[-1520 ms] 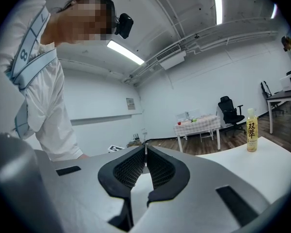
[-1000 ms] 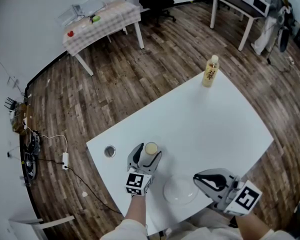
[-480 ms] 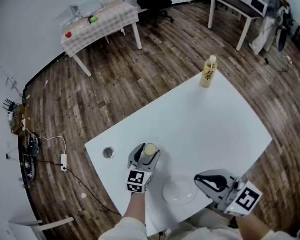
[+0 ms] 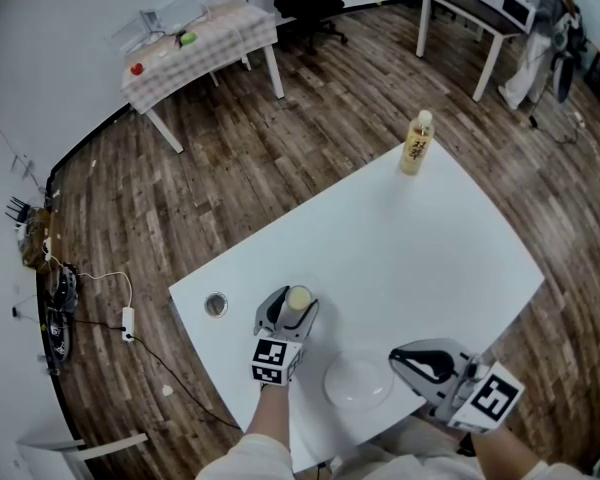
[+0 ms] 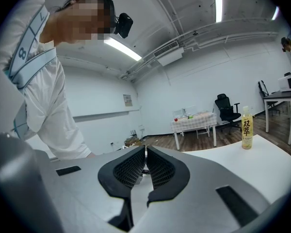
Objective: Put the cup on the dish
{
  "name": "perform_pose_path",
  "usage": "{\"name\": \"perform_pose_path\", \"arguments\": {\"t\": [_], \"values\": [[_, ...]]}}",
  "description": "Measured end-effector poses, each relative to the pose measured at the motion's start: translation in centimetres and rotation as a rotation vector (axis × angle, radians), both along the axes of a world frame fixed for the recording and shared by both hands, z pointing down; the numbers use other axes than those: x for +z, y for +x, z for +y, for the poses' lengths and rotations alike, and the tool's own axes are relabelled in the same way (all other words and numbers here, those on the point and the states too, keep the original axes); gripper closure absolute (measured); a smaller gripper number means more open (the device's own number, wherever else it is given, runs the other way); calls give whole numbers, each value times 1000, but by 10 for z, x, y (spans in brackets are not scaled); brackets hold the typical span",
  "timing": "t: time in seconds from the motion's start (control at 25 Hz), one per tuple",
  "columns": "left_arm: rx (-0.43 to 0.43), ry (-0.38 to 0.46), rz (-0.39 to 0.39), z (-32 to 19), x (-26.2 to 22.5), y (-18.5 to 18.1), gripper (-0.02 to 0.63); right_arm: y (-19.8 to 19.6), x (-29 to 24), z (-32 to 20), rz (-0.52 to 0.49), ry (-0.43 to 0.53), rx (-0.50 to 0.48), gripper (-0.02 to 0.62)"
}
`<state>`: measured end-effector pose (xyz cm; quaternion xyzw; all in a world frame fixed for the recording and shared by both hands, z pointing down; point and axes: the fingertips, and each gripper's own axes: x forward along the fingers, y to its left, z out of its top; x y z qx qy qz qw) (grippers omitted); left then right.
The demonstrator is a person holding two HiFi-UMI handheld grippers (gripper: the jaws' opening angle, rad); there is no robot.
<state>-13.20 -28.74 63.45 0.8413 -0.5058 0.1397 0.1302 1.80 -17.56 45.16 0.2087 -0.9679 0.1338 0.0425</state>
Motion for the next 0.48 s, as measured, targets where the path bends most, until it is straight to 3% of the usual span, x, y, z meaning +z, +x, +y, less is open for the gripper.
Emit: {"name": "perform_pose_path", "arguments": {"t": [0.48], "values": [[54,27,-13,11,-17,13,341,3,-9,5,-4,9,0,561]]}}
